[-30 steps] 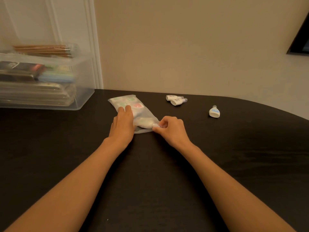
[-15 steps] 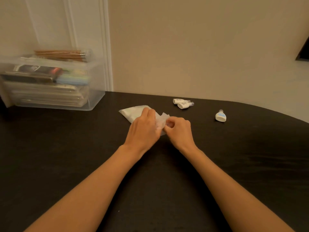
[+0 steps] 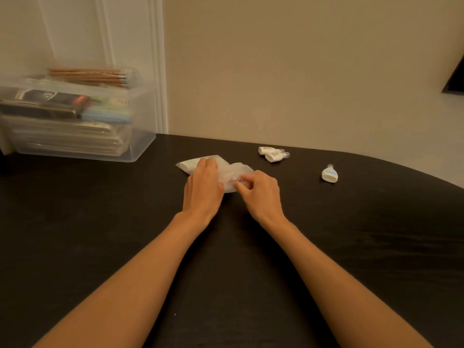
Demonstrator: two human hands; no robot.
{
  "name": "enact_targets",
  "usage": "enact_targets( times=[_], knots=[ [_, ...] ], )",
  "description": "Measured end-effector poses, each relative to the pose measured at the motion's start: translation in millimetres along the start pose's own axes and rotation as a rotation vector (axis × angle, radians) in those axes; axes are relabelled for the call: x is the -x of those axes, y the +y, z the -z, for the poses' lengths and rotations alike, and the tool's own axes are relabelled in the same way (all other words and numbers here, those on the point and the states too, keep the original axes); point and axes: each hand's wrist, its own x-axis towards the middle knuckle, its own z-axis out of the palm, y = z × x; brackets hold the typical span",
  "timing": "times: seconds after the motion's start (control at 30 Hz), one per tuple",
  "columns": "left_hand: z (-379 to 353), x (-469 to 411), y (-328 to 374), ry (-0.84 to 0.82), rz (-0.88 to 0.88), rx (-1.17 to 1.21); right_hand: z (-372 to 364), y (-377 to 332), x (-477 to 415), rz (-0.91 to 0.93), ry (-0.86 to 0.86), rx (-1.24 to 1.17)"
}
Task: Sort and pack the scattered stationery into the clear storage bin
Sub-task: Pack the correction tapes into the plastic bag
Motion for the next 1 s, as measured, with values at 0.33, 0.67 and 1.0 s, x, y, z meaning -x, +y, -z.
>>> enact_targets(
  times=[0.33, 0.67, 1.0],
  knots=[
    [-4, 8, -2, -0.023, -0.207, 0.158, -8, -17, -16, -0.105, 0.152, 0.242],
    [3, 1, -9, 0.058, 0.098, 0.020, -1, -10, -17, -0.146, -0.250, -0.458],
    [0, -18, -17, 0.015, 0.320, -0.037, -16, 0, -16, -0.127, -0.192, -0.373]
  ],
)
